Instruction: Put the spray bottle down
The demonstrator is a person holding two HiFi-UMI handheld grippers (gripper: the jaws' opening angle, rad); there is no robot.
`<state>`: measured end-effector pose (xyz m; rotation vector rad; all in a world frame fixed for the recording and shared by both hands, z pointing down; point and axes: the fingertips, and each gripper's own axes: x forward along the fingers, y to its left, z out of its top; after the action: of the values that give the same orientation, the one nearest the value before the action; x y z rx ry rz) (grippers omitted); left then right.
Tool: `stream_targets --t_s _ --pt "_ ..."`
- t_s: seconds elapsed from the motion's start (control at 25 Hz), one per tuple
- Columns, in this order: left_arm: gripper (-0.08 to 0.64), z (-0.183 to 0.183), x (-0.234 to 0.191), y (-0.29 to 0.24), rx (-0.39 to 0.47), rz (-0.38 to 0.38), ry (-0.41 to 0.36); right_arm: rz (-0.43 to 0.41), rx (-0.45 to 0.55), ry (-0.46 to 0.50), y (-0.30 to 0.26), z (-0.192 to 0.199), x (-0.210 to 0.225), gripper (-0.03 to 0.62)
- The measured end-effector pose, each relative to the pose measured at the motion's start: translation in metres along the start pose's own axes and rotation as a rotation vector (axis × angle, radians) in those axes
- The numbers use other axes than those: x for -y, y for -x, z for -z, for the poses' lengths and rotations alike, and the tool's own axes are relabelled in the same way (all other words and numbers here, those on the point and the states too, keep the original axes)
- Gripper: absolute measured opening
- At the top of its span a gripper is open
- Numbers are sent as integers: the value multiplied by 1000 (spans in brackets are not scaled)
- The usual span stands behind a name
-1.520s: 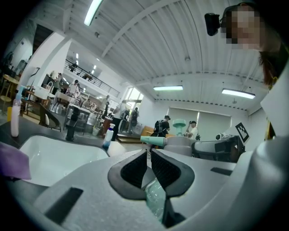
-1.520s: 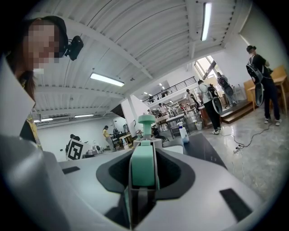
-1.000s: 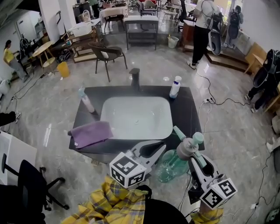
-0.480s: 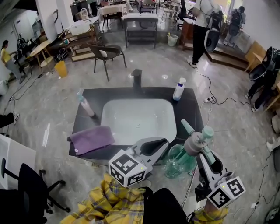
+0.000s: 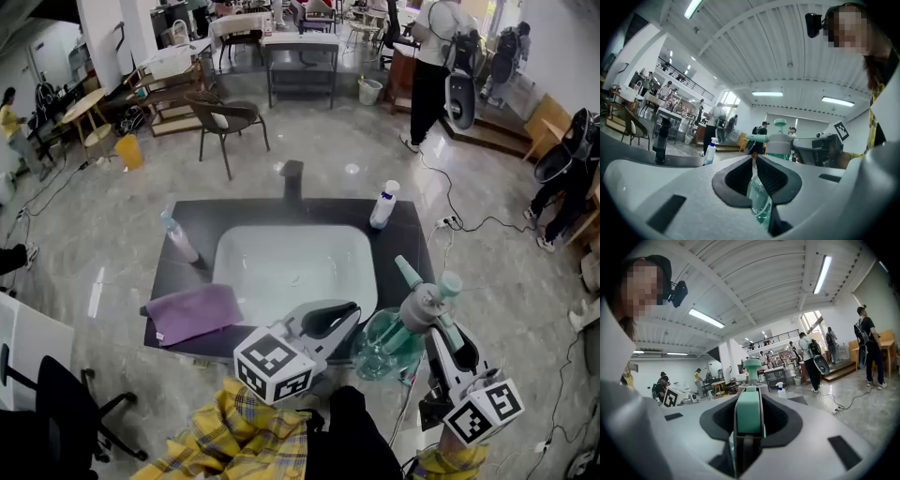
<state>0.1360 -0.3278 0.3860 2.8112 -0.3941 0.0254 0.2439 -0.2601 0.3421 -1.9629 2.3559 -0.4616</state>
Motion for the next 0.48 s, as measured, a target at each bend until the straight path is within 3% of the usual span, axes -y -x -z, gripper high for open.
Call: stream_targets --t_s 0.48 --pt "29 -24 -38 -44 28 -39 -4 -15 6 22 -48 -22 51 114"
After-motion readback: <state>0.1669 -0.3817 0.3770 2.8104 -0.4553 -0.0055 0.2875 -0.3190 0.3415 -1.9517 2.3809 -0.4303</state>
